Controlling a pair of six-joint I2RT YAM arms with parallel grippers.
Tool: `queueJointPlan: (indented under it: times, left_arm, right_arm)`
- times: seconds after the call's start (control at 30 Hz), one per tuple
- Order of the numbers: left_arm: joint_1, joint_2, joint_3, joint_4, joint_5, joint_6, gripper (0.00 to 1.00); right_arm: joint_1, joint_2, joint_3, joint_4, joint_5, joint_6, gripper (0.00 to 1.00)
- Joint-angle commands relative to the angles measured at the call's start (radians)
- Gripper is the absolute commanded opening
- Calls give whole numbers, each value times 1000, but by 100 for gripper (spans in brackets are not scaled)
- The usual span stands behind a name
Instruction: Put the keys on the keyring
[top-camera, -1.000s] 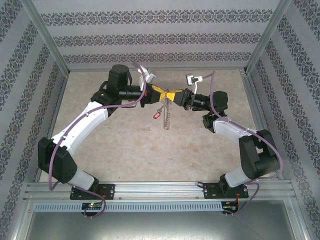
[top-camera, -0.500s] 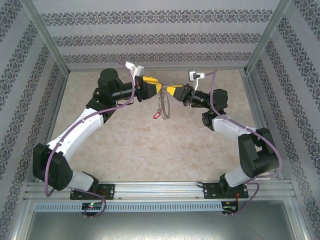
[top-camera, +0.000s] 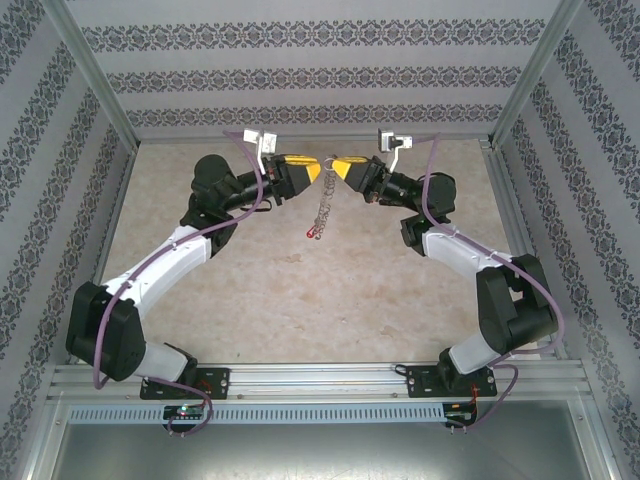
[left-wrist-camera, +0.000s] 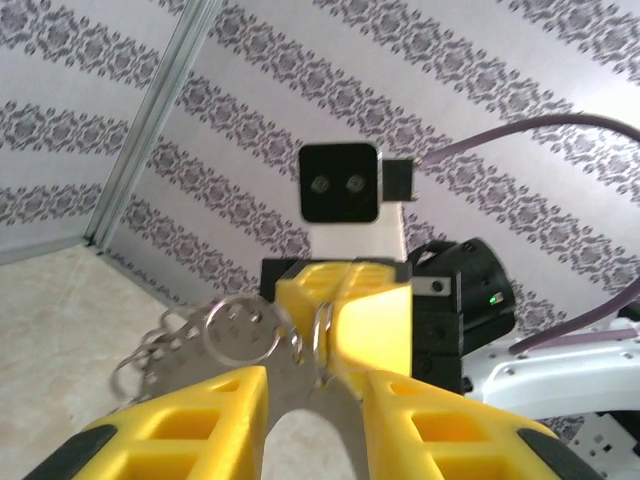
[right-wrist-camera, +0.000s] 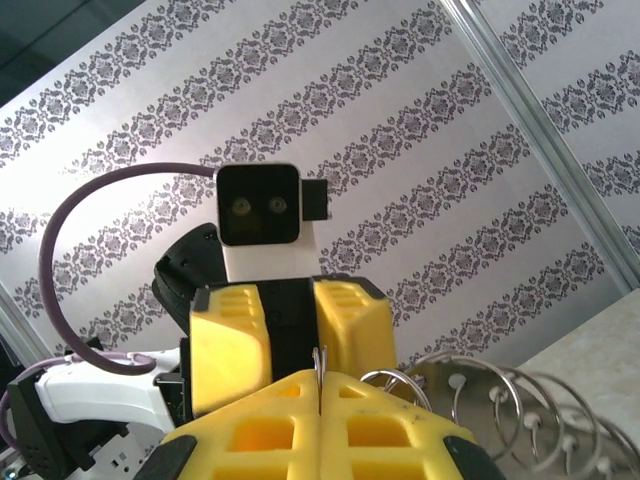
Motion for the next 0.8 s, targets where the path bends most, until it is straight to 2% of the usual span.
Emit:
queueJointPlan:
  times: [0.0, 0.23, 0.77]
  left_arm:
    - [5, 25, 3, 165, 27, -72, 28]
    - [-2, 64, -3, 246, 32, -127, 27]
    - [-36, 84, -20, 249, 31, -126, 27]
  right_arm:
    - [11, 0, 32, 71, 25, 1, 0]
    - [16, -2, 28, 71, 35, 1, 0]
    - [16, 8, 30, 72, 44, 3, 0]
